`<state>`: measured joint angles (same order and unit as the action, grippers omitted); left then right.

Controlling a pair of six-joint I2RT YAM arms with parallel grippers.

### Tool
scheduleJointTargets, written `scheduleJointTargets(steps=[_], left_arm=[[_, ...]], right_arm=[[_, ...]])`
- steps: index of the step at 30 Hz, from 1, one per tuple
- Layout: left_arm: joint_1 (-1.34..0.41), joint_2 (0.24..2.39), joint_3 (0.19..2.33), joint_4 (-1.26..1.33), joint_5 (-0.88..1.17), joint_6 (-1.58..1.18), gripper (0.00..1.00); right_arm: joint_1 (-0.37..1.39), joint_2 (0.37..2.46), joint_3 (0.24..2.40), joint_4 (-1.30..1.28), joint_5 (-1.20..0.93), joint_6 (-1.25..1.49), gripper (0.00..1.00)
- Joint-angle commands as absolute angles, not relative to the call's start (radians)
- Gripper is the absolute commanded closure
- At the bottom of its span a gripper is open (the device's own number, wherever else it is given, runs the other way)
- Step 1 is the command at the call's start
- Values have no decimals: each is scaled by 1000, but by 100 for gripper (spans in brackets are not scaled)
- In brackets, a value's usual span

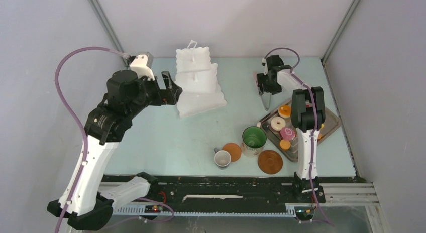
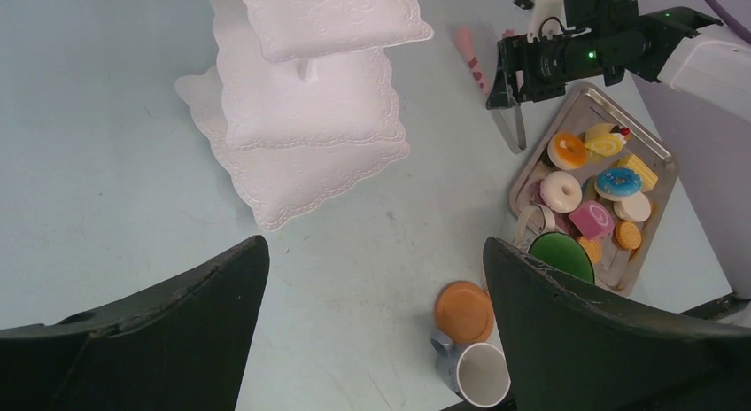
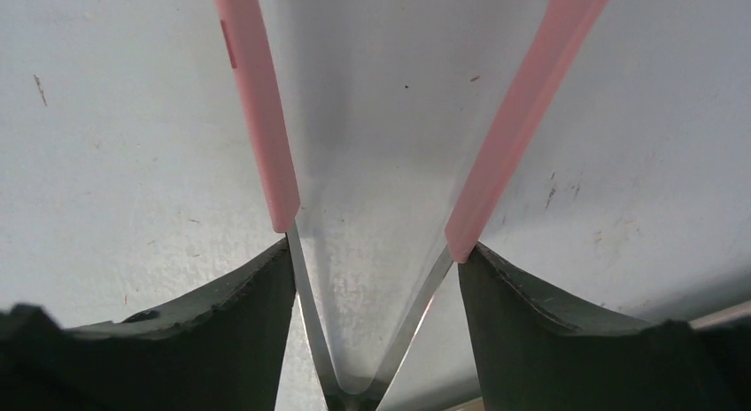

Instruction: Serve the afternoon tea

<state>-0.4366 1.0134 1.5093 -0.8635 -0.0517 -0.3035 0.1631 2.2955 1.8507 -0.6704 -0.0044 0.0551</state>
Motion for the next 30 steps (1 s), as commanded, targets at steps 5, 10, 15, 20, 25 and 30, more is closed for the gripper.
scheduleJointTargets(steps=[5, 10, 15, 20, 25, 30], left_arm=[[-442, 984, 1528, -851, -66, -280, 2], [-442, 979, 1514, -839, -52, -287, 2], [-453, 966, 1503, -831, -50, -282, 2], [-471, 949, 1490, -838, -52, -280, 2], [-472, 940, 1493, -843, -60, -279, 2], [-474, 936, 1495, -845, -61, -278, 2]], right_arm=[[173, 2156, 1719, -522, -35, 171, 36], [212, 2168, 1721, -558, 39, 279, 25], [241, 2157, 1658, -525, 147, 364, 17], [270, 2144, 1573, -464, 219, 392, 7], [288, 2103, 1475, -370, 271, 435, 4], [305, 2138, 1523, -399, 319, 447, 15]])
